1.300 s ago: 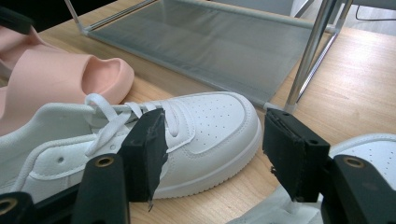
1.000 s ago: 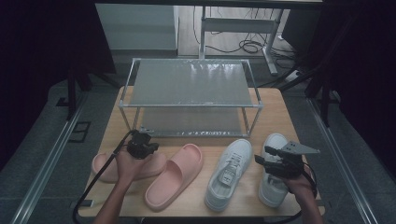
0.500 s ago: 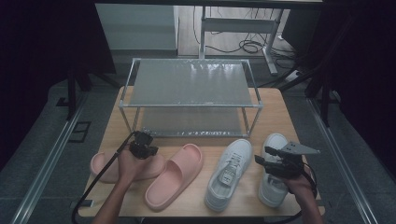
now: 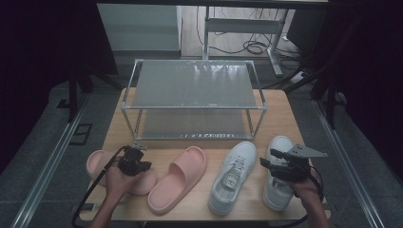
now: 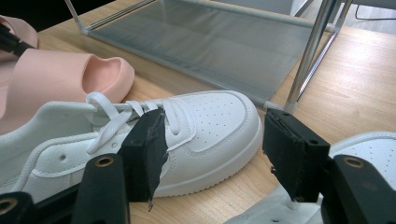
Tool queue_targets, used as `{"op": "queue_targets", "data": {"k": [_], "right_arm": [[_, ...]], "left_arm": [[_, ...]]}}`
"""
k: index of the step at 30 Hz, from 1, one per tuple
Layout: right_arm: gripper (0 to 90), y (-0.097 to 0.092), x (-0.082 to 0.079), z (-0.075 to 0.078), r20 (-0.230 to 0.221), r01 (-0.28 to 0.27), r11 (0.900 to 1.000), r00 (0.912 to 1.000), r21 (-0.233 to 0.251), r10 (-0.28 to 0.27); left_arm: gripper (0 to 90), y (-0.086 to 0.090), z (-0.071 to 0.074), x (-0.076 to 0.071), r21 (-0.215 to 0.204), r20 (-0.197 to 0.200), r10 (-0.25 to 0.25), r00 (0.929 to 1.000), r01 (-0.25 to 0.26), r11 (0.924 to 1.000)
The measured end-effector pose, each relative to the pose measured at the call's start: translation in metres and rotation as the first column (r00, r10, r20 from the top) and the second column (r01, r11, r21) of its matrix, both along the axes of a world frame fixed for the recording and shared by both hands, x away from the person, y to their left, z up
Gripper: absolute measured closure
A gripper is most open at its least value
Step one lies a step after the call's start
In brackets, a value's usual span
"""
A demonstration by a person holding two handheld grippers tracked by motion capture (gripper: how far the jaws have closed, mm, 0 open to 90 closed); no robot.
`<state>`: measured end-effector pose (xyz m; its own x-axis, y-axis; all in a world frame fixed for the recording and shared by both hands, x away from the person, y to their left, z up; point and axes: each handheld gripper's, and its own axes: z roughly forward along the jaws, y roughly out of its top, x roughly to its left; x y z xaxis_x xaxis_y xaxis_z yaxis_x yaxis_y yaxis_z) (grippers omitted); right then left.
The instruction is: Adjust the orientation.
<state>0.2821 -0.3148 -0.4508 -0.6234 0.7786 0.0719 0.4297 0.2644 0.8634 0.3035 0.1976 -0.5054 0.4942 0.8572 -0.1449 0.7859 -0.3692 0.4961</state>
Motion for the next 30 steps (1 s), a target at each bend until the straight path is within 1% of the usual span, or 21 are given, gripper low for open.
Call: {"op": "queue_targets", "data": {"k": [6,10,12,15,18,19,20,21,23,26,29,30], "right_arm": [[40.3,0.000,-0.001,0.001,0.000,0.000,1.0000,1.0000,0.001,0.000],[40.3,-0.001,0.000,0.001,0.002,0.003,1.0000,1.0000,0.002,-0.003],[40.3,-0.001,0.000,0.001,0.002,0.003,1.0000,1.0000,0.001,-0.003],[40.3,-0.001,0.000,0.001,0.002,0.003,1.0000,1.0000,0.000,-0.003],[40.3,-0.001,0.000,0.001,0.001,0.006,1.0000,1.0000,0.002,-0.006],[40.3,-0.001,-0.001,0.001,0.002,0.007,1.0000,1.0000,0.002,-0.007],[40.3,-0.001,-0.001,0.001,0.003,0.008,1.0000,1.0000,0.002,-0.008],[40.3,-0.001,-0.001,0.001,0.003,0.008,1.0000,1.0000,0.003,-0.008],[40.3,-0.001,-0.001,0.001,0.004,0.009,0.9999,0.9999,0.004,-0.009],[40.3,-0.001,-0.001,0.001,0.003,0.008,1.0000,1.0000,0.002,-0.008],[40.3,-0.001,-0.001,0.002,0.004,0.009,1.0000,1.0000,0.002,-0.009],[40.3,-0.002,-0.001,0.002,0.005,0.009,1.0000,0.9999,0.001,-0.009]], "left_arm": [[90.0,0.007,-0.001,-0.024,-0.010,0.006,-0.018,0.9998,0.018,0.9998],[90.0,0.011,-0.004,-0.042,-0.037,-0.004,-0.024,0.9997,0.024,0.9990],[90.0,0.014,-0.004,-0.048,-0.044,-0.001,-0.023,0.9997,0.023,0.9988],[89.7,0.019,0.000,-0.055,-0.071,0.027,-0.013,0.9996,0.015,0.9974],[89.7,0.030,0.018,-0.063,-0.121,0.088,0.006,0.9961,0.005,0.9926],[89.7,0.034,0.025,-0.065,-0.135,0.109,0.022,0.9938,-0.007,0.9908],[89.7,0.040,0.032,-0.067,-0.146,0.133,0.035,0.9904,-0.016,0.9892],[89.8,0.047,0.040,-0.069,-0.160,0.156,0.059,0.9861,-0.033,0.9866],[89.9,0.058,0.049,-0.071,-0.171,0.183,0.094,0.9785,-0.062,0.9833],[89.9,0.079,0.057,-0.069,-0.180,0.204,0.158,0.9662,-0.122,0.9760],[89.9,0.100,0.056,-0.065,-0.182,0.205,0.219,0.9541,-0.183,0.9661],[89.9,0.110,0.054,-0.063,-0.181,0.202,0.248,0.9474,-0.213,0.9602]]}}
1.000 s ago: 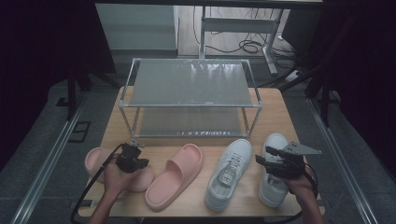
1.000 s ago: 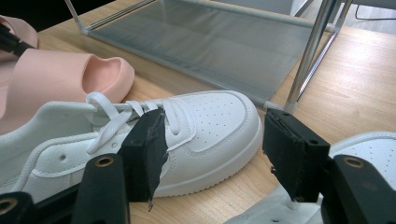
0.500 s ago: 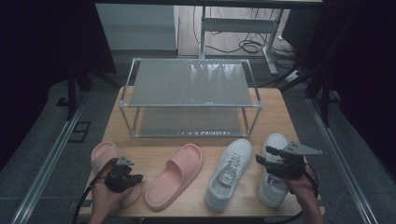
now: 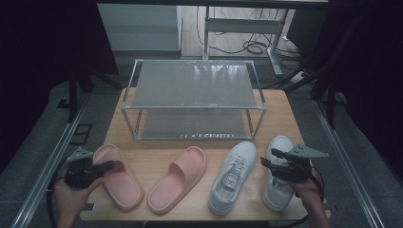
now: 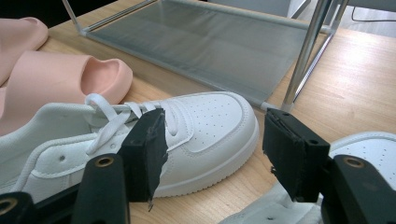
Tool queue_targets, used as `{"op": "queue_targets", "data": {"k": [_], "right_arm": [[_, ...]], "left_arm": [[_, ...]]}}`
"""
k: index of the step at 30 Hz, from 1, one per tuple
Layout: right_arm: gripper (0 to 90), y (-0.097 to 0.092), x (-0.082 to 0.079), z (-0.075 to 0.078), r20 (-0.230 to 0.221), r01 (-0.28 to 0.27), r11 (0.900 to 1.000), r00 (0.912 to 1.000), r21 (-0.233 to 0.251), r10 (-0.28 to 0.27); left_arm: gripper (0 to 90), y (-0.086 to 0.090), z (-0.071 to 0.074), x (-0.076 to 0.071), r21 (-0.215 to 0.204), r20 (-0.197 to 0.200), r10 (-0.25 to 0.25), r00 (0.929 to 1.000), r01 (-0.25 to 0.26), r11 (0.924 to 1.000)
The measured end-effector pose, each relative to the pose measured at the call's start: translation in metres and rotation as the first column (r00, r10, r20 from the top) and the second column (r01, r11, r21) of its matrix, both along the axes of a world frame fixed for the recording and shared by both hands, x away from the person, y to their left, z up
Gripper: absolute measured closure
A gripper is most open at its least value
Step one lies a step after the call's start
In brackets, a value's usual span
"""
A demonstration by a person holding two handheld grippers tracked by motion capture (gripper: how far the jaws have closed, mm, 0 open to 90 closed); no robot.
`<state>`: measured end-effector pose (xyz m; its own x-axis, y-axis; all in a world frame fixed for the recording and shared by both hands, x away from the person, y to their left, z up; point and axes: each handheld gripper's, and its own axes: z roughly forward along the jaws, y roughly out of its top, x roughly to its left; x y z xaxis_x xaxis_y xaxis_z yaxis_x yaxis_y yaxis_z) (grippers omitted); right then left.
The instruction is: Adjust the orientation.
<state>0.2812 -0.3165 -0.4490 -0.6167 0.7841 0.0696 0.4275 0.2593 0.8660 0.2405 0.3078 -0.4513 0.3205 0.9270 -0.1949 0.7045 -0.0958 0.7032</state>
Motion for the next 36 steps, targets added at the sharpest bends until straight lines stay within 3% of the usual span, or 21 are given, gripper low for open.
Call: {"op": "queue_targets", "data": {"k": [7,11,25,36], "right_arm": [[40.3,-0.001,0.000,0.001,0.003,0.006,1.0000,1.0000,0.002,-0.006],[40.3,-0.002,0.000,0.000,0.002,0.012,0.9999,0.9999,0.004,-0.012],[40.3,-0.002,0.001,-0.002,-0.004,0.016,0.9999,0.9999,0.004,-0.016],[40.3,-0.003,0.001,-0.001,-0.002,0.017,0.9999,0.9998,0.001,-0.017]], "left_arm": [[90.0,0.050,-0.028,0.013,0.001,-0.031,0.148,0.9886,-0.148,0.9890],[90.0,0.063,-0.043,0.013,-0.013,-0.058,0.172,0.9834,-0.173,0.9849],[90.0,0.072,-0.057,0.017,-0.009,-0.088,0.200,0.9759,-0.201,0.9795],[90.0,0.064,-0.061,0.030,-0.012,-0.101,0.169,0.9804,-0.171,0.9852]]}}
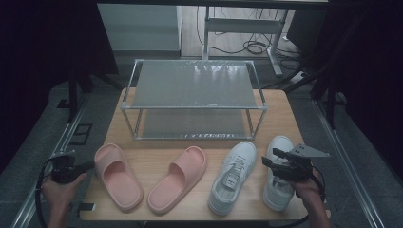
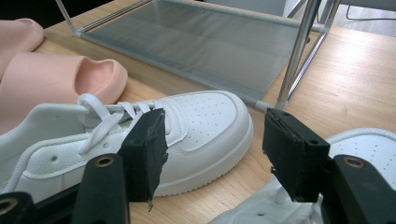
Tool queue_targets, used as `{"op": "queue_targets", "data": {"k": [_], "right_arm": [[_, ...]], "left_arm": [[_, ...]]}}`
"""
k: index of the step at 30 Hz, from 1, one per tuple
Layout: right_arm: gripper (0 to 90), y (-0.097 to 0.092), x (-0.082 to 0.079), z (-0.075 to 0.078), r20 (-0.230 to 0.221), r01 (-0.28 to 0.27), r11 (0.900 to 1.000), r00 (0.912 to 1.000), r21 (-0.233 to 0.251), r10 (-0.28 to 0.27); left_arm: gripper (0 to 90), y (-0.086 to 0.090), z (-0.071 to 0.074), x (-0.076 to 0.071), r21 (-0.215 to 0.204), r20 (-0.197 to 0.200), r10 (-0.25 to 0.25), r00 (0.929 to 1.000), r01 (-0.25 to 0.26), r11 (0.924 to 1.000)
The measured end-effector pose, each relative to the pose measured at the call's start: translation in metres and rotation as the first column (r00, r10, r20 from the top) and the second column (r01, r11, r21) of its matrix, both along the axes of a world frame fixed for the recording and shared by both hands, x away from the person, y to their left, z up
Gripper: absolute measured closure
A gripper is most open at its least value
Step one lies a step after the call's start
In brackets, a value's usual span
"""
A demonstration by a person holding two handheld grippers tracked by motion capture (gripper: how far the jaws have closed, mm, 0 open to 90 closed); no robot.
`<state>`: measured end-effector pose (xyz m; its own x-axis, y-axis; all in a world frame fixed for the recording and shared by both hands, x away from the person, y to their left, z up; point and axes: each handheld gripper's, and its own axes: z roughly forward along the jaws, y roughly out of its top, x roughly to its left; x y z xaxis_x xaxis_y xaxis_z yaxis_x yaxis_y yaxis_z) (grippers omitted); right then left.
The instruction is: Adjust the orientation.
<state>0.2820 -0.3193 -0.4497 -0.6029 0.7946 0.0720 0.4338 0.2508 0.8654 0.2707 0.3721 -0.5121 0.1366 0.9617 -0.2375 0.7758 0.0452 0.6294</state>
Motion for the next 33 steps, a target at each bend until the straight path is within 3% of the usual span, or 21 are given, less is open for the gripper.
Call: {"op": "queue_targets", "data": {"k": [15,33], "right_arm": [[40.3,0.000,-0.003,0.003,0.012,-0.001,1.0000,0.9999,0.000,0.001],[40.3,-0.001,-0.003,0.003,0.011,0.002,1.0000,0.9999,0.000,-0.002]], "left_arm": [[90.0,-0.034,0.003,0.031,-0.005,0.006,-0.086,0.9963,0.086,0.9963],[90.0,-0.088,0.005,0.060,-0.008,0.002,-0.209,0.9778,0.209,0.9778]]}}
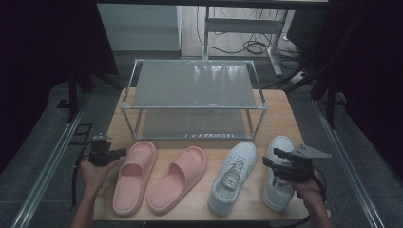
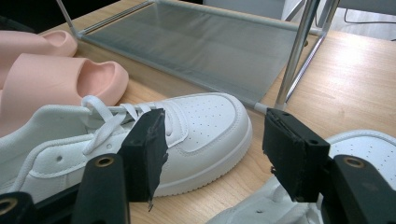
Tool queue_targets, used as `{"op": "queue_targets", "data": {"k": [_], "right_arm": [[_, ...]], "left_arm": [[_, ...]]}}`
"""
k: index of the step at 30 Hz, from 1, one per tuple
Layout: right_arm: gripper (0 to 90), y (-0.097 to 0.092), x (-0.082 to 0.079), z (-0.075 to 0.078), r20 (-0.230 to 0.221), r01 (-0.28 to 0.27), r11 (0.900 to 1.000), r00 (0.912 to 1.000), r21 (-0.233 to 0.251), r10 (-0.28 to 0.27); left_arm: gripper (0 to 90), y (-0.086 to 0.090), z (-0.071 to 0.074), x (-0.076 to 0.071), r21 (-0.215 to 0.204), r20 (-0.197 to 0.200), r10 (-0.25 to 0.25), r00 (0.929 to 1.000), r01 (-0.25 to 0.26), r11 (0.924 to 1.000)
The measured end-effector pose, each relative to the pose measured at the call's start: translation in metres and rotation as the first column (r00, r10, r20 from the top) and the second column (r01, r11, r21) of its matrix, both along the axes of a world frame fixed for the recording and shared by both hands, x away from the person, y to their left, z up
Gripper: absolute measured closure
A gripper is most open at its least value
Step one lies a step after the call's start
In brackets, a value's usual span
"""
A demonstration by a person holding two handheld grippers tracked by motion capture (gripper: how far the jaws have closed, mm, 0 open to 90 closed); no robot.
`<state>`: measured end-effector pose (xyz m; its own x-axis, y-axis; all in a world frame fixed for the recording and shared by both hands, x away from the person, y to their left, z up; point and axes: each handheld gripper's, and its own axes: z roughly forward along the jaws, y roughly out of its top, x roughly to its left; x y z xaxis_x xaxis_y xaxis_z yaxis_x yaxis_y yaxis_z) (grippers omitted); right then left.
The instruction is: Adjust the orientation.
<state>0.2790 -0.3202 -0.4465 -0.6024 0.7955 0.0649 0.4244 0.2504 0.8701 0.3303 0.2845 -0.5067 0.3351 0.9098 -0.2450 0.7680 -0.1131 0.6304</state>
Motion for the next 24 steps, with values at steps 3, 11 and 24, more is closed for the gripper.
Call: {"op": "queue_targets", "data": {"k": [3,11,24], "right_arm": [[40.3,0.000,0.000,0.000,0.001,0.001,1.0000,1.0000,0.001,-0.001],[40.3,0.000,0.000,-0.001,-0.004,0.000,1.0000,1.0000,0.000,0.000],[40.4,-0.001,0.000,0.000,0.003,0.003,1.0000,1.0000,0.003,-0.003]], "left_arm": [[90.0,-0.008,0.000,0.003,0.001,-0.001,-0.018,0.9998,0.018,0.9998],[90.0,-0.028,0.001,0.010,0.005,-0.004,-0.066,0.9978,0.066,0.9978],[89.5,-0.010,0.021,-0.016,-0.029,0.088,-0.039,0.9954,0.042,0.9987]]}}
